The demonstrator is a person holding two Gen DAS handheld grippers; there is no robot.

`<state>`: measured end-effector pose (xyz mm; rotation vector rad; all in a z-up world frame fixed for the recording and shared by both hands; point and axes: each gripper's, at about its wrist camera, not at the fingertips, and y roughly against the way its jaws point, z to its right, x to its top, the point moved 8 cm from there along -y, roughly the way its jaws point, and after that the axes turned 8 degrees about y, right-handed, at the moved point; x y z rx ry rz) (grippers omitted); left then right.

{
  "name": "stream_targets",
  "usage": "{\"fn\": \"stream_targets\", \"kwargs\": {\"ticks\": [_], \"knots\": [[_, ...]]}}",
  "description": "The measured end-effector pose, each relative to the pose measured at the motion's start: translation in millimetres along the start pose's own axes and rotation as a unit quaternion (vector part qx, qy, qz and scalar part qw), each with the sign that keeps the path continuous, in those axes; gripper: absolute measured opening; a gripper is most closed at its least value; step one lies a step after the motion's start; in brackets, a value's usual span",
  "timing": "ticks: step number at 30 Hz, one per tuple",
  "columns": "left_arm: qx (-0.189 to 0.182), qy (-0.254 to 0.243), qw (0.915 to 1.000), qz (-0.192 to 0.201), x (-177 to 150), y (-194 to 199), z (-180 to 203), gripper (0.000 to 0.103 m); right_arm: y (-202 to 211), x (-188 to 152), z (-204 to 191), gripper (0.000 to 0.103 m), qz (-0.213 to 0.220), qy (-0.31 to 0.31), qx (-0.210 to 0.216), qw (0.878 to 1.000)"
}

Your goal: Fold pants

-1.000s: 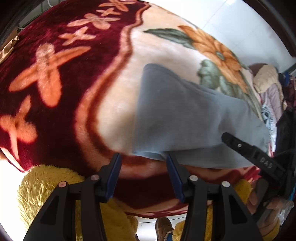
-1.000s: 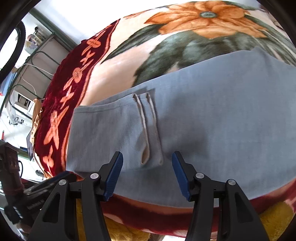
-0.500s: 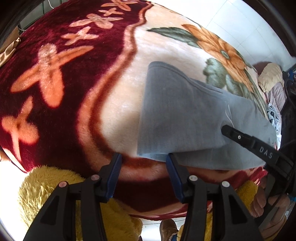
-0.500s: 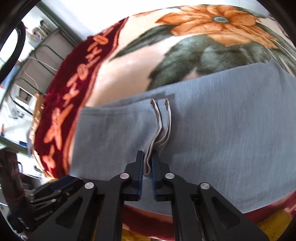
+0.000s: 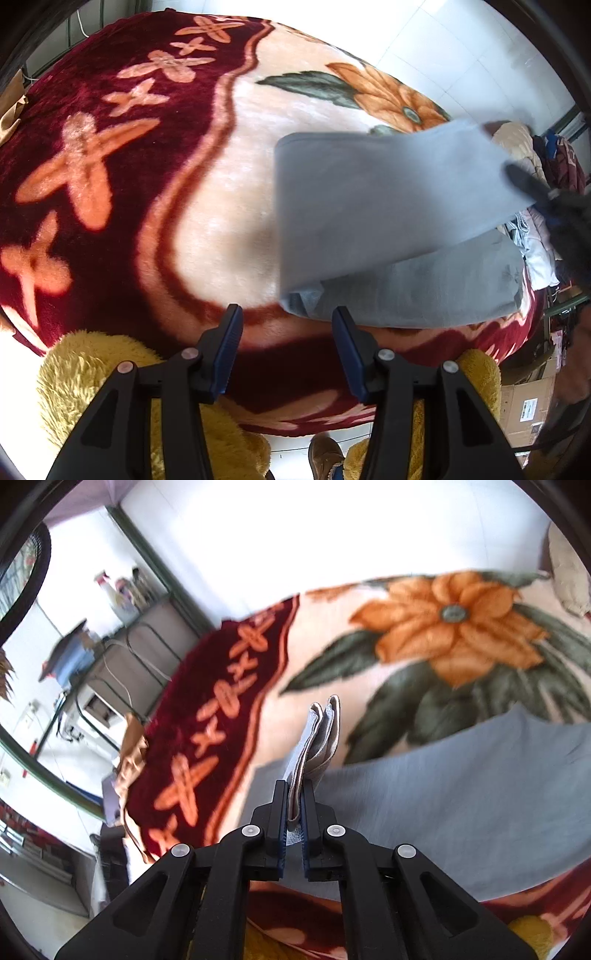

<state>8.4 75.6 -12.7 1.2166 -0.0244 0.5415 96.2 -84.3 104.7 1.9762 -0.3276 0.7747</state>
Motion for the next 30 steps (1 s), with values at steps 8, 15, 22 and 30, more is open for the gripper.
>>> {"fn": "stream_targets", "kwargs": {"ticks": [8, 15, 22, 30], "knots": [[-0.010, -0.011, 0.9998, -0.015, -7, -15, 16, 0.053, 29, -1, 40, 0.006, 0.014, -0.004, -0.051, 0.999], [0.012, -0.025, 0.9993, -0.024, -13, -24, 17, 0.053, 10, -40, 101, 0.006, -0.017, -0.039, -0.082, 0.996], [0.021, -0.051, 0.9985, -0.004, -5, -18, 30, 0.053, -26, -73, 143, 0.006, -0.054, -0.067, -0.081, 0.993], [0.001, -0.104, 0.9945, 0.013, 18, -21, 74, 0.053, -46, -99, 170, 0.007, -0.088, -0.077, -0.118, 0.986]]}}
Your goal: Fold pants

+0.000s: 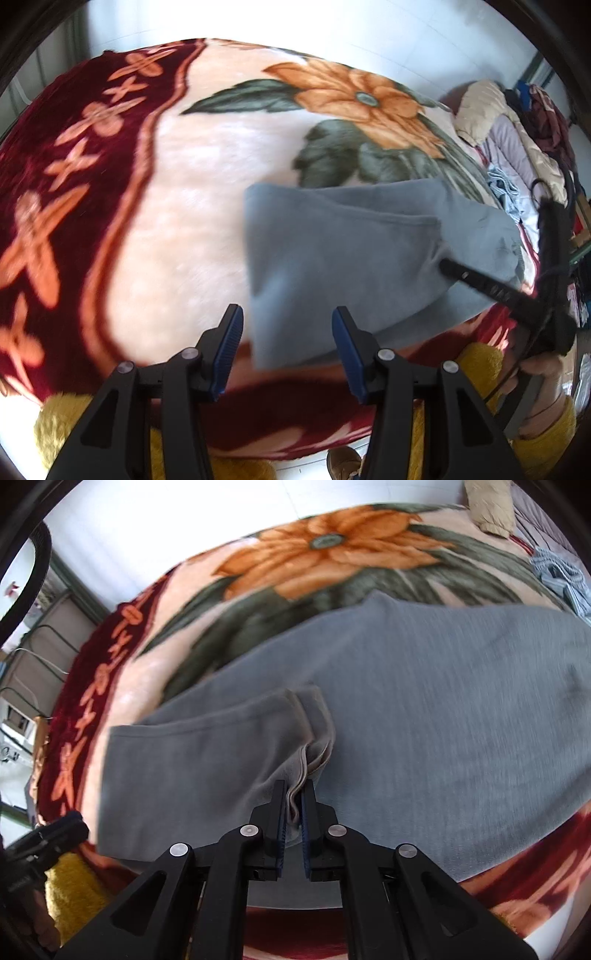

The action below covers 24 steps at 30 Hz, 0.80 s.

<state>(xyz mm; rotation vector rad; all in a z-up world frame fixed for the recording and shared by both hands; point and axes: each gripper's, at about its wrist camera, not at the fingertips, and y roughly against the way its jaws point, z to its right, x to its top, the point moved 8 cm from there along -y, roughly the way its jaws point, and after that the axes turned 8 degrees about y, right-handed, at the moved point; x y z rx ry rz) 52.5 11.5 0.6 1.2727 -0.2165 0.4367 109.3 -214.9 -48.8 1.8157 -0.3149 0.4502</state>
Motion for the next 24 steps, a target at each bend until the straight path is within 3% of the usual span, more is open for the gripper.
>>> {"fn": "stream_targets", "kwargs": {"ticks": [5, 7, 10, 15, 22, 24], "knots": [[-0.014, -0.013, 0.9998, -0.005, 9, -23, 20, 0.052, -5, -5, 7, 0.016, -0.006, 0.000, -0.007, 1.000], [-0.014, -0.014, 0.9998, -0.008, 10, -33, 24, 0.039, -1, -5, 7, 0.017, -0.008, 0.001, -0.012, 1.000], [0.004, -0.017, 0.9997, -0.019, 7, -49, 20, 0.030, 13, -1, 3, 0.019, 0.003, 0.008, -0.029, 1.000], [-0.003, -0.003, 0.9999, -0.016, 6, -56, 13, 0.029, 26, 2, -17, 0.031, 0.033, 0.038, -0.018, 0.999], [-0.006, 0.005, 0.9999, -0.013, 5, -54, 11, 0.029, -7, -10, -4, 0.032, -0.011, 0.040, -0.041, 0.998], [-0.003, 0.003, 0.9999, -0.013, 4, -54, 12, 0.029, -5, -10, 2, 0.032, -0.010, 0.027, -0.021, 0.999]]}}
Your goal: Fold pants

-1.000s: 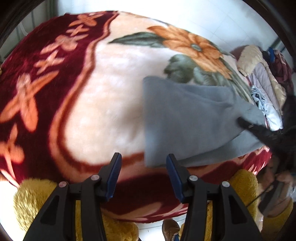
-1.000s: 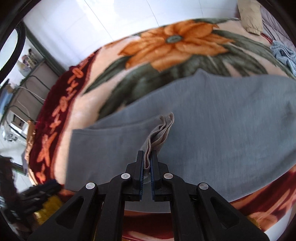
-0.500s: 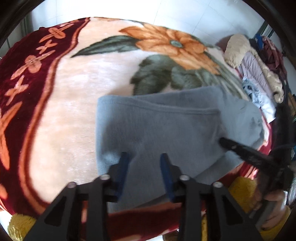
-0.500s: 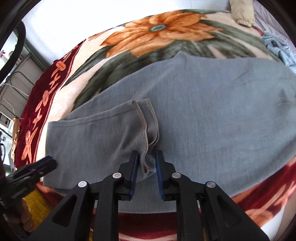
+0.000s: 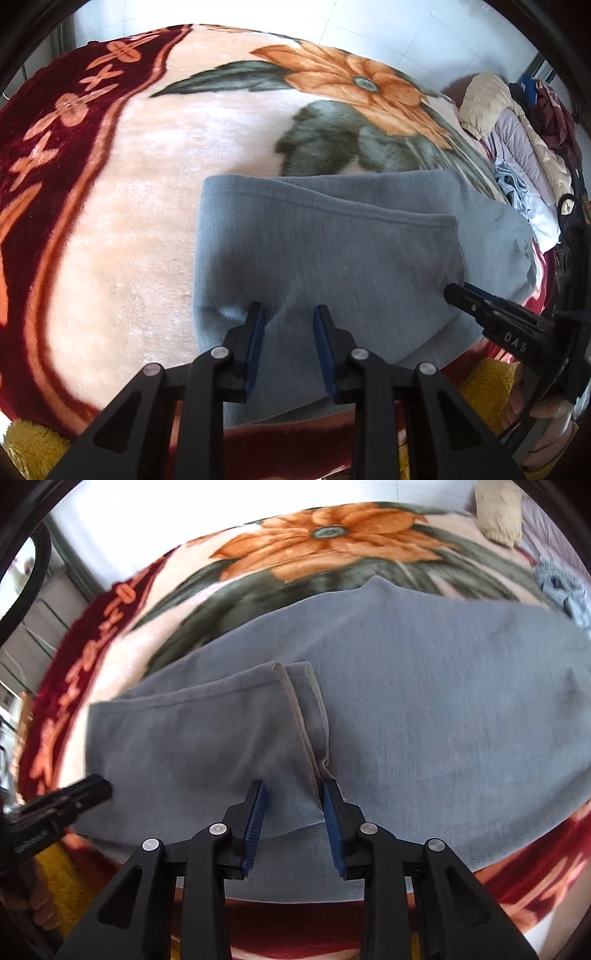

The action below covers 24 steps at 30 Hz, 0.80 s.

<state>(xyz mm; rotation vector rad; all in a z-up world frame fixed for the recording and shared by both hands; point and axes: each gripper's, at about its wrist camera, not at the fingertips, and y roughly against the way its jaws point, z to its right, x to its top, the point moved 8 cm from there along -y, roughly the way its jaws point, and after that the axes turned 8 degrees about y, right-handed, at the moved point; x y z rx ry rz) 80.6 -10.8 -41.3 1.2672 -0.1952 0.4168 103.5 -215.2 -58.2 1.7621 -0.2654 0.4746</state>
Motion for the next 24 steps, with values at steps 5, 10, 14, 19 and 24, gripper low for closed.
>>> {"fn": "stream_targets", "kwargs": {"ticks": [5, 10, 14, 19, 24], "knots": [[0.002, 0.010, 0.9999, -0.003, -1, 2, -1, 0.029, 26, 0, 35, 0.033, 0.016, -0.033, -0.030, 0.999], [0.005, 0.018, 0.9998, -0.009, -2, 9, -4, 0.034, 54, -13, 91, 0.048, 0.025, -0.079, -0.068, 0.994], [0.007, 0.023, 0.9997, -0.005, -3, 18, -6, 0.043, 76, -29, 144, 0.049, 0.029, -0.129, -0.097, 0.986], [0.026, 0.023, 0.9994, -0.003, -3, 25, -7, 0.048, 95, -45, 213, 0.050, 0.039, -0.177, -0.133, 0.974], [0.048, 0.022, 0.9986, 0.004, -3, 31, -8, 0.050, 97, -47, 265, 0.055, 0.067, -0.227, -0.107, 0.966]]}}
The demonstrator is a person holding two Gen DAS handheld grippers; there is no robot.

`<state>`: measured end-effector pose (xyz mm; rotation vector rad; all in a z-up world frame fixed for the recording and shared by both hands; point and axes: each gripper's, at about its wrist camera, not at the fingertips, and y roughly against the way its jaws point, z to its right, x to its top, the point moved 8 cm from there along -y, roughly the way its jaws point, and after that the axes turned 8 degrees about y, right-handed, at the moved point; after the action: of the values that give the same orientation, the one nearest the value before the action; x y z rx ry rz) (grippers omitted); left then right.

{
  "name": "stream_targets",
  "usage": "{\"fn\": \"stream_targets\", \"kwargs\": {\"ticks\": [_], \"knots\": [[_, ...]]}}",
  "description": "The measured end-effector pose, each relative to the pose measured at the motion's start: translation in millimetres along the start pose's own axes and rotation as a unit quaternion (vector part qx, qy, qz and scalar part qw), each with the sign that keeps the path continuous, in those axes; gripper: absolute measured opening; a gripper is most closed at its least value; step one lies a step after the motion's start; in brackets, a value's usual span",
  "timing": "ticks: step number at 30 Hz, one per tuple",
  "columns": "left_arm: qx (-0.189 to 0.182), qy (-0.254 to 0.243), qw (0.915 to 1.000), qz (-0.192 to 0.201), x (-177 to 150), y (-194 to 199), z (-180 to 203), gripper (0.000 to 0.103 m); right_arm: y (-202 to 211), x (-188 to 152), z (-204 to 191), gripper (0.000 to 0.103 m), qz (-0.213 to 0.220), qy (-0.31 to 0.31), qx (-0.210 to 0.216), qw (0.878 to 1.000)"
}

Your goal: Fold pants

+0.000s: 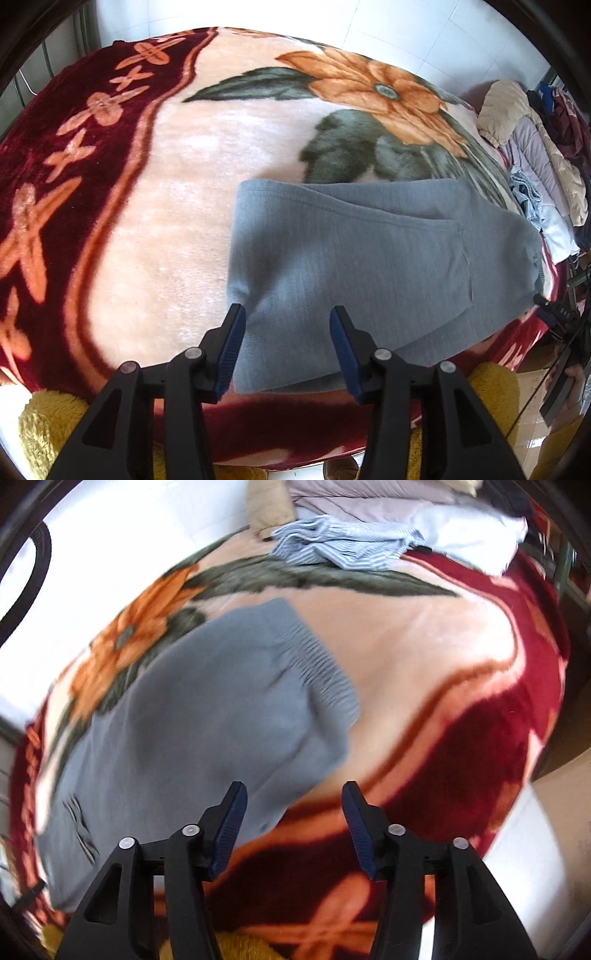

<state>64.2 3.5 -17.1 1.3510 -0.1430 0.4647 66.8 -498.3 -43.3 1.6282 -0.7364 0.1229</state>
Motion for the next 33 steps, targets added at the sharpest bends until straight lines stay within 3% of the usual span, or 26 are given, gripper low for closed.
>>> {"fn": "stream_targets", "kwargs": {"ticks": [7, 14, 16, 17, 20, 25, 29, 33], "knots": [[0.029, 0.013, 0.9995, 0.004, 3, 4, -4, 0.050, -29, 23, 17, 0.055, 0.014, -0.047, 0.058, 0.997], [0.044, 0.026, 0.9987, 0.005, 5, 5, -5, 0.050, -45, 33, 19, 0.057, 0.014, -0.051, 0.093, 0.994], [0.046, 0.028, 0.9985, 0.003, 5, 3, -4, 0.050, -42, 33, 21, 0.045, 0.014, -0.045, 0.089, 0.995], [0.046, 0.028, 0.9985, 0.002, 4, 3, -4, 0.050, -40, 33, 23, 0.030, 0.015, -0.039, 0.078, 0.996], [0.043, 0.029, 0.9986, 0.001, 3, 3, -3, 0.050, -28, 33, 20, 0.018, 0.028, -0.031, 0.091, 0.995], [0.035, 0.023, 0.9991, 0.006, 1, 8, -4, 0.050, 16, 44, -21, 0.016, 0.073, 0.066, 0.073, 0.992], [0.028, 0.017, 0.9993, 0.014, 0, 15, -7, 0.050, 47, 47, -84, 0.016, 0.091, 0.176, 0.073, 0.977], [0.025, 0.013, 0.9993, 0.024, 0, 19, -11, 0.050, 67, 30, -154, 0.016, 0.098, 0.284, 0.072, 0.951]]}}
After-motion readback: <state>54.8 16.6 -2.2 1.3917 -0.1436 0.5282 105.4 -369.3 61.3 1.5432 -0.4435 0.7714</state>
